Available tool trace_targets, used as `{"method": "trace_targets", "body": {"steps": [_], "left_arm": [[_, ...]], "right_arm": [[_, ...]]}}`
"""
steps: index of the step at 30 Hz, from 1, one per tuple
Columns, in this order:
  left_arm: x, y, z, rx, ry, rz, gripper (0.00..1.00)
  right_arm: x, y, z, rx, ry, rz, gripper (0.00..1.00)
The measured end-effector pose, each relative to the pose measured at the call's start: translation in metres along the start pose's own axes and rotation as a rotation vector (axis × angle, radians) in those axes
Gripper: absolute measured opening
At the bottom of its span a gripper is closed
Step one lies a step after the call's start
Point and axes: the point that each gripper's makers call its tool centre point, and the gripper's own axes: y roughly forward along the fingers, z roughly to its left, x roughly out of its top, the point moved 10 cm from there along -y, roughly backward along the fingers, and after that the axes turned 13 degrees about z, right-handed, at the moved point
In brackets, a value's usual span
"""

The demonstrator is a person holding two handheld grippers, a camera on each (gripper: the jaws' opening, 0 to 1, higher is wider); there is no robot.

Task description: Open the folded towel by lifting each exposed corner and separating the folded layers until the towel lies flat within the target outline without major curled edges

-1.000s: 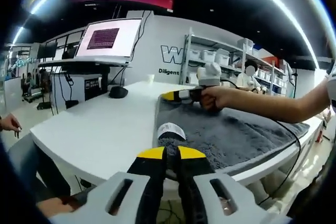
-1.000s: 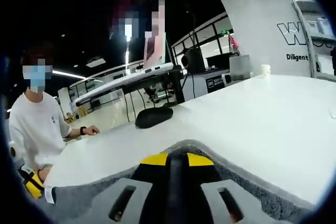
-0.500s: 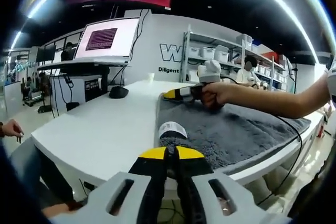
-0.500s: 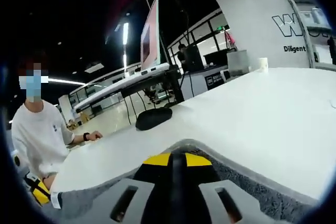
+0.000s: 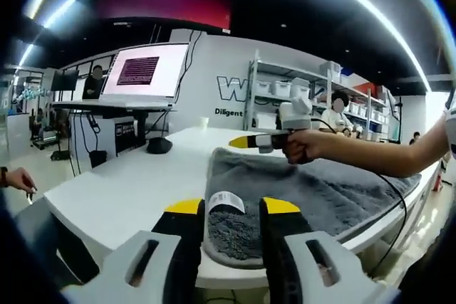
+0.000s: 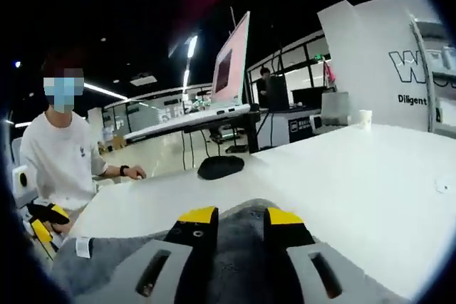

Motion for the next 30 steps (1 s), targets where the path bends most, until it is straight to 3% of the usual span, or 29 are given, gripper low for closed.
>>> {"method": "trace_targets", "body": {"steps": [4,7,13,17,30], "left_arm": [[0.003,-0.002,-0.003,0.017,0.003,-0.026,0.54],[0.005,-0.004,-0.005,0.036,0.003,-0.045,0.66],[0.009,-0.006,-0.009,0.075,0.028,-0.070,0.79],[0.014,-0.008,-0.013,0.090,0.027,-0.121,0.81],[0.023,-0.005,-0.026,0.076,0.055,-0.152,0.84]], "right_arm": [[0.001,-0.012,0.002,-0.021,-0.074,0.003,0.44],[0.000,-0.019,0.002,-0.038,-0.098,0.007,0.51],[-0.002,-0.033,0.003,-0.051,-0.123,0.004,0.61],[-0.006,-0.047,0.001,-0.070,-0.142,0.012,0.67],[-0.010,-0.099,0.000,-0.124,-0.155,0.004,0.70]]}}
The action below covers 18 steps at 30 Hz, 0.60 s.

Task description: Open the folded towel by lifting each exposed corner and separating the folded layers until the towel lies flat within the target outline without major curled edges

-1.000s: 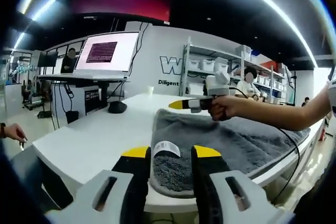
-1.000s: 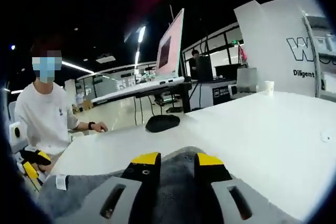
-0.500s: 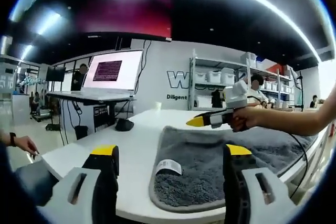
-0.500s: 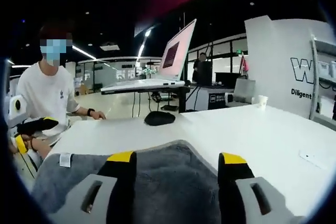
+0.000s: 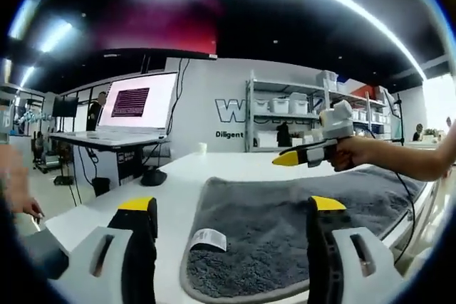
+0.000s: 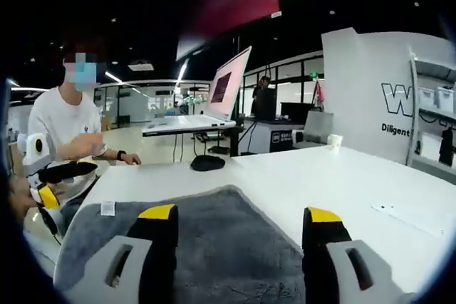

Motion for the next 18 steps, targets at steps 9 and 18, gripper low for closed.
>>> {"method": "trace_targets", "body": {"steps": [9,18], "left_arm": [[0.005,0.012,-0.015,-0.048,0.030,0.008,0.83],[0.012,0.019,-0.030,-0.098,0.044,-0.008,0.83]], "right_arm": [[-0.006,-0.043,-0.007,-0.024,0.027,-0.020,0.72],[-0.014,-0.090,-0.008,-0.059,0.033,-0.063,0.73]]}}
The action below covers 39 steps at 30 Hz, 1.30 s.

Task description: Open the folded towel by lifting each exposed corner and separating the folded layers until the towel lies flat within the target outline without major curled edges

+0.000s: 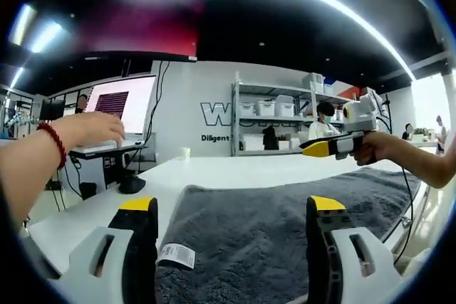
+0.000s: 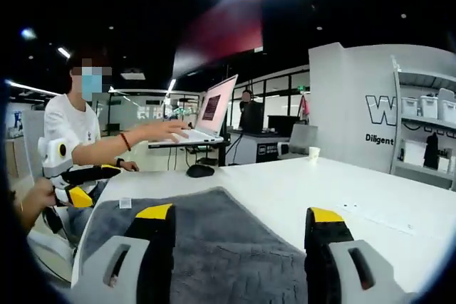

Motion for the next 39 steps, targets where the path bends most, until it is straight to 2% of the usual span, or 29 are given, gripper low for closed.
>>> {"method": "trace_targets", "body": {"steps": [1,5,7,12,14,16,20,25,27,28,30,32,37,39], "left_arm": [[0.001,0.003,-0.002,-0.007,0.004,-0.005,0.83],[0.002,0.009,-0.004,-0.018,0.006,-0.009,0.84],[0.002,0.010,-0.004,-0.021,0.006,-0.006,0.84],[0.002,0.013,-0.004,-0.029,0.006,-0.003,0.85],[0.003,0.014,-0.004,-0.032,0.006,-0.005,0.86],[0.003,0.015,-0.004,-0.033,0.006,-0.004,0.86],[0.005,0.018,-0.006,-0.040,0.010,-0.008,0.87],[0.006,0.021,-0.010,-0.049,0.015,-0.008,0.88],[0.006,0.021,-0.011,-0.053,0.016,-0.011,0.89],[0.009,0.023,-0.011,-0.059,0.020,-0.011,0.89],[0.011,0.025,-0.011,-0.063,0.024,-0.012,0.89],[0.012,0.026,-0.011,-0.066,0.028,-0.010,0.90],[0.015,0.027,-0.013,-0.069,0.033,-0.013,0.91],[0.016,0.028,-0.016,-0.074,0.037,-0.012,0.91]], "right_arm": [[-0.002,-0.011,-0.001,-0.007,0.001,-0.003,0.74],[-0.003,-0.033,-0.003,-0.033,0.001,-0.025,0.75],[-0.003,-0.038,-0.003,-0.040,-0.001,-0.030,0.75],[-0.008,-0.065,-0.005,-0.076,-0.009,-0.046,0.76],[-0.015,-0.081,-0.006,-0.107,-0.020,-0.042,0.76],[-0.017,-0.086,-0.006,-0.112,-0.017,-0.044,0.76],[-0.033,-0.112,-0.006,-0.160,-0.013,-0.037,0.76],[-0.044,-0.134,-0.007,-0.190,-0.002,-0.038,0.77],[-0.050,-0.145,-0.008,-0.220,-0.001,-0.035,0.76],[-0.056,-0.162,-0.010,-0.264,0.007,-0.039,0.76],[-0.061,-0.173,-0.011,-0.284,0.019,-0.036,0.76],[-0.066,-0.188,-0.011,-0.338,0.020,-0.031,0.76],[-0.081,-0.223,-0.008,-0.398,0.046,-0.032,0.76],[-0.089,-0.244,-0.001,-0.427,0.065,-0.042,0.76]]}}
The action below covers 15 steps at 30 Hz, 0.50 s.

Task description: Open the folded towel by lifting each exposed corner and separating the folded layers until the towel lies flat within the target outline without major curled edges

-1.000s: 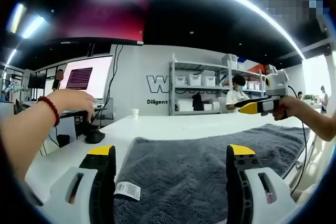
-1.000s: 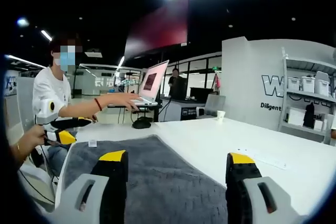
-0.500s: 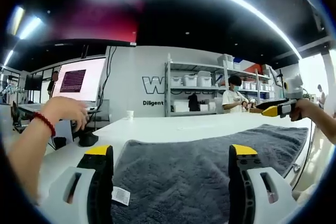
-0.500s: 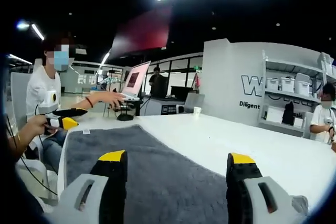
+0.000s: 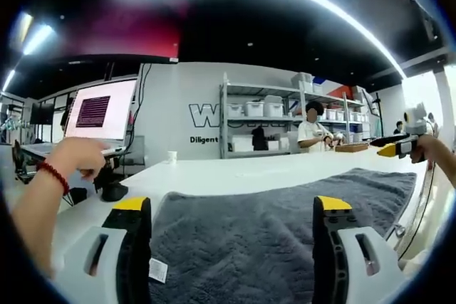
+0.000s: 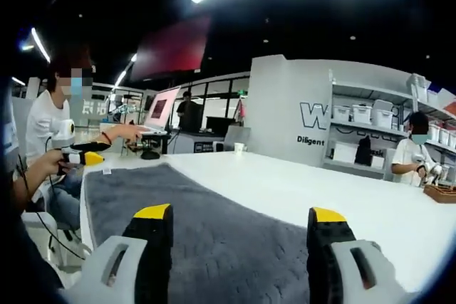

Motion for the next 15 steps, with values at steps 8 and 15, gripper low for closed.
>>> {"method": "trace_targets", "body": {"steps": [8,15], "left_arm": [[0.002,-0.011,-0.006,-0.010,-0.003,-0.004,0.92],[0.002,-0.016,-0.007,-0.008,0.003,0.000,0.93]], "right_arm": [[-0.038,-0.063,-0.005,-0.118,0.021,0.045,0.76],[-0.055,-0.092,-0.004,-0.163,0.066,0.049,0.76]]}}
